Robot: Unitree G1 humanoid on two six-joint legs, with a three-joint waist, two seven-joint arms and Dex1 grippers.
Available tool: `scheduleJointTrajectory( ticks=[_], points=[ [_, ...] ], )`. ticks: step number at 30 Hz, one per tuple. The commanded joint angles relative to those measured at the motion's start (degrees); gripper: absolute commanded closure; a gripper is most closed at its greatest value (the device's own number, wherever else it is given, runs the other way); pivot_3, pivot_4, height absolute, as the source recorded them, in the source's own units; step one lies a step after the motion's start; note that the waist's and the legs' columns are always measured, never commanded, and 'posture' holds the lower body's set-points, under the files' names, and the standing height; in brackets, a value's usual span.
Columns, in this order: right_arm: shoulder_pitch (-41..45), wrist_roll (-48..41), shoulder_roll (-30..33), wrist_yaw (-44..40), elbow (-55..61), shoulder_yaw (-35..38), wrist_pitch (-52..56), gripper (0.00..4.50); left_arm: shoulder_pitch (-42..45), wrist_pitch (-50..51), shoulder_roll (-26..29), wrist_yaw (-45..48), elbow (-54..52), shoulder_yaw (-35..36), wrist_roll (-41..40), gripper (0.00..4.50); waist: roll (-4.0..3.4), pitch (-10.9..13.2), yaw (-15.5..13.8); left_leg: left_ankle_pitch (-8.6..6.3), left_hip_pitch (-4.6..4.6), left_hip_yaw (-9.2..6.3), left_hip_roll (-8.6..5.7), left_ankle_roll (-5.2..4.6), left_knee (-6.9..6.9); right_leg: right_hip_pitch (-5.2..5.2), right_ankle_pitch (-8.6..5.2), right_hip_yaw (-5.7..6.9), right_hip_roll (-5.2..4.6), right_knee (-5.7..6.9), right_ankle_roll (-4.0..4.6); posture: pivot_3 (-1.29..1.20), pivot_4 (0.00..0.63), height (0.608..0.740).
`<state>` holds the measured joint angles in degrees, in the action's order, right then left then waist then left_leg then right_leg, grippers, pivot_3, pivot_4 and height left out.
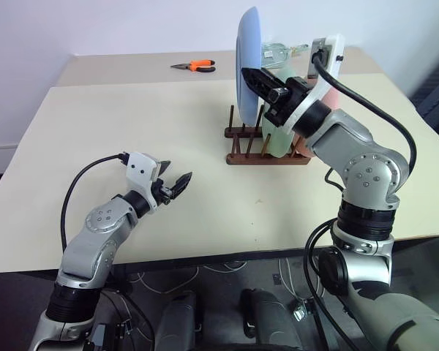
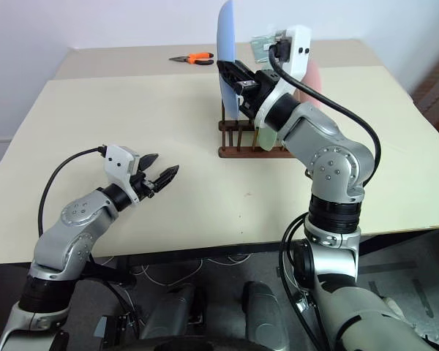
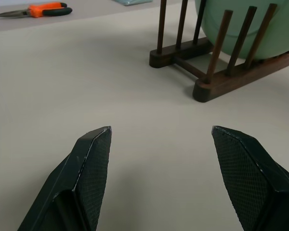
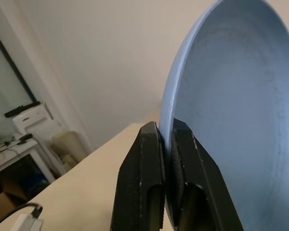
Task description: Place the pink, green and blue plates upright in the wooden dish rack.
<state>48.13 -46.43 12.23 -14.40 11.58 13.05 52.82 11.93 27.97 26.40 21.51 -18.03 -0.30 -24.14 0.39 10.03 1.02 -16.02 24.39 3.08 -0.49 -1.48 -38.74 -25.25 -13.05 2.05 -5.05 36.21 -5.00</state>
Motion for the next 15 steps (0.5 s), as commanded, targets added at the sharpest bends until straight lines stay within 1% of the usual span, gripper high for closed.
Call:
scheduleJointTrajectory(
  ticks=[1, 5, 10, 11, 13, 15],
  points=[
    [1.28, -2.08, -0.19, 1.76, -1.23, 1.47, 1.53, 4.50, 0.50, -0.84, -0.23, 0.65, -1.63, 1.13, 0.79, 1.11, 0.00, 0.00, -0.17, -0.01, 0.00, 0.00, 0.00, -0.02, -0.03, 0.01, 0.00, 0.00, 0.00, 0.00, 0.00, 0.00, 0.150, 0.740],
    [2.00, -3.00, -0.25, 3.15, -4.88, 2.32, 3.23, 4.50, 0.36, -0.59, -0.57, 0.74, -1.85, 1.09, 1.29, 1.11, 0.00, 0.00, -0.27, -0.04, 0.01, 0.00, 0.00, -0.10, -0.12, 0.07, 0.00, 0.03, 0.01, 0.00, -0.01, 0.00, 0.150, 0.740],
    [4.12, -2.19, -0.45, 5.01, -10.76, 3.68, 2.67, 4.50, 0.23, -0.25, -1.02, 1.02, -2.25, 1.01, 1.69, 1.11, 0.00, 0.00, -0.20, -0.05, 0.01, 0.03, 0.00, -0.12, -0.14, 0.09, 0.00, 0.03, 0.07, 0.01, -0.02, 0.00, 0.150, 0.740],
    [4.42, -1.59, -0.09, 4.54, -11.42, 3.36, 2.11, 3.81, 0.23, -0.22, -1.09, 1.07, -2.30, 0.94, 1.76, 1.03, 0.00, 0.00, -0.20, -0.05, 0.01, 0.03, 0.00, -0.13, -0.14, 0.09, 0.01, 0.03, 0.09, 0.01, -0.02, 0.00, 0.150, 0.740],
    [4.87, -0.70, 0.45, 3.51, -12.14, 2.76, 1.11, 3.14, 0.25, -0.12, -1.18, 1.16, -2.40, 0.84, 1.90, 1.03, 0.00, 0.00, -0.25, -0.05, 0.01, 0.03, 0.01, -0.13, -0.14, 0.10, 0.00, 0.04, 0.12, 0.01, -0.02, 0.00, 0.150, 0.740],
    [5.17, 1.14, 1.37, 1.76, -12.06, 1.38, -0.78, 2.07, 0.26, 0.01, -1.33, 1.12, -2.58, 0.78, 2.01, 1.03, 0.00, 0.00, -0.27, -0.06, 0.01, 0.04, 0.01, -0.15, -0.15, 0.11, 0.00, 0.04, 0.14, 0.00, -0.03, 0.00, 0.150, 0.740]
  ],
)
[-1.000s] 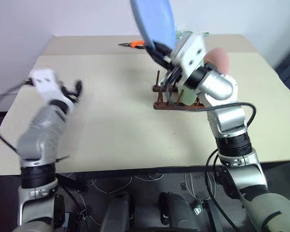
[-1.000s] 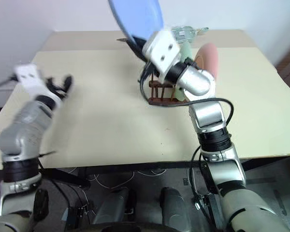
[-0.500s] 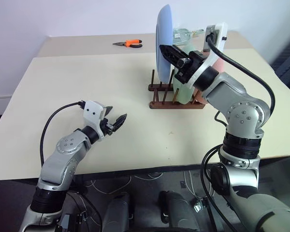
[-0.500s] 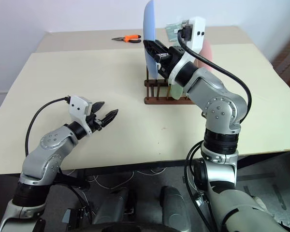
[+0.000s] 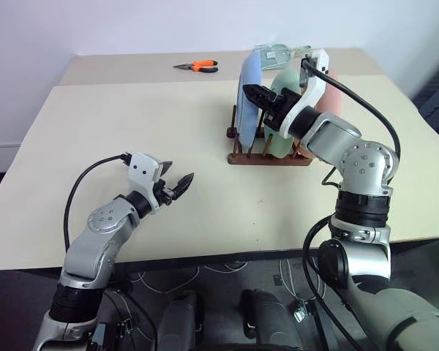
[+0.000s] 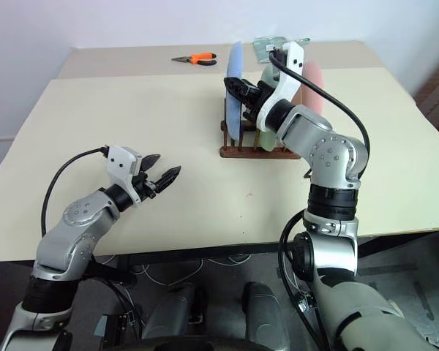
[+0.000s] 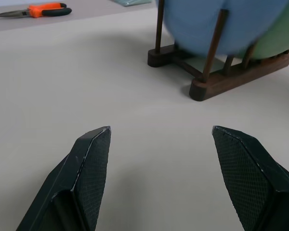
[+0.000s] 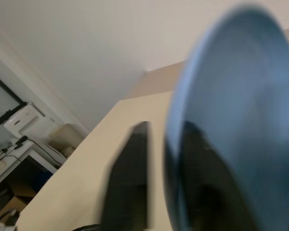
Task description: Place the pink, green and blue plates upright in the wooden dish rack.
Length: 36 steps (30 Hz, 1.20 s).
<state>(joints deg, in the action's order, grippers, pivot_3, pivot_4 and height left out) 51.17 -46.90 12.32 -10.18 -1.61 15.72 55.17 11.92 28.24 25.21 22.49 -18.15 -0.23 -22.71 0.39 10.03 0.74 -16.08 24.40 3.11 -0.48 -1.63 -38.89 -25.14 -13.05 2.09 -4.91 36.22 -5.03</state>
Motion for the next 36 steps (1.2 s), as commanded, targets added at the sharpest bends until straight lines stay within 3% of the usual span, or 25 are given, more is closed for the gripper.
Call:
scheduleJointTrajectory(
  ticks=[1, 2, 5, 9, 13, 17, 22, 36],
  points=[
    [2.12, 3.55, 2.21, -3.82, 1.70, -2.82, -4.82, 1.66, 0.24, -0.19, -0.19, 0.14, -2.58, 0.72, 0.61, 1.03, 0.00, 0.00, 0.02, -0.01, 0.00, 0.02, 0.00, -0.02, -0.01, 0.00, 0.00, 0.00, 0.01, 0.00, 0.00, 0.00, 0.150, 0.740],
    [1.62, 8.21, 4.79, -6.70, 3.21, -6.60, -8.97, 1.11, 0.19, -0.09, -0.25, 0.11, -2.77, 0.74, 0.63, 1.03, 0.00, 0.00, 0.01, -0.02, 0.01, 0.02, 0.00, -0.04, -0.04, 0.01, 0.00, 0.00, 0.04, 0.00, -0.01, 0.00, 0.150, 0.740],
    [-0.44, 19.66, 12.23, -14.16, 7.13, -14.96, -20.96, 1.11, 0.01, 0.29, -0.45, -0.03, -3.37, 0.98, 0.64, 1.03, -0.01, 0.02, -0.13, -0.05, 0.03, 0.01, 0.00, -0.09, -0.11, 0.03, -0.01, 0.01, 0.16, -0.03, -0.02, 0.00, 0.150, 0.740],
    [-4.89, 24.17, 20.80, -22.11, 11.91, -14.74, -29.95, 1.11, -0.12, 0.23, -0.37, -0.35, -3.23, 2.25, 0.84, 1.03, 0.02, 0.01, -0.23, -0.08, 0.01, 0.00, 0.01, -0.13, -0.14, 0.09, -0.01, 0.00, 0.19, -0.08, -0.04, 0.00, 0.150, 0.740],
    [-16.10, 12.89, 30.27, -32.64, 15.52, -0.48, -25.30, 1.11, -0.31, -1.34, 1.33, 1.16, -0.01, 3.05, 2.67, 1.03, 0.05, 0.02, -1.13, -0.11, -0.03, -0.13, 0.03, -0.18, -0.22, 0.31, -0.01, 0.10, 0.19, -0.18, -0.04, 0.00, 0.150, 0.740],
    [-31.45, 11.81, 36.91, -37.54, 15.58, 9.81, -24.15, 1.11, -0.18, -4.09, 3.46, 3.58, 4.50, 3.07, 4.75, 1.03, 0.05, 0.02, -1.62, -0.15, -0.18, -0.16, 0.03, -0.25, -0.27, 0.53, -0.02, 0.17, -0.01, -0.31, -0.02, 0.00, 0.150, 0.740],
    [-40.00, 17.09, 36.95, -38.14, 11.59, 10.03, -29.78, 1.11, 0.71, -6.05, 3.79, 5.43, 7.57, 1.47, 7.03, 1.03, -0.03, 0.01, -1.03, -0.17, -0.38, -0.08, 0.04, -0.25, -0.24, 0.59, -0.14, 0.03, -0.07, -0.28, 0.18, 0.00, 0.150, 0.740],
    [-36.06, 21.61, 34.12, -41.10, -5.97, 4.28, -38.89, 1.11, -1.77, -5.79, 4.30, 4.99, 4.90, 2.75, 10.05, 1.03, -0.04, 0.01, -1.50, -0.17, -0.37, -0.08, 0.03, -0.23, -0.23, 0.57, -0.14, 0.00, -0.15, -0.28, 0.21, 0.00, 0.150, 0.740]
  ],
)
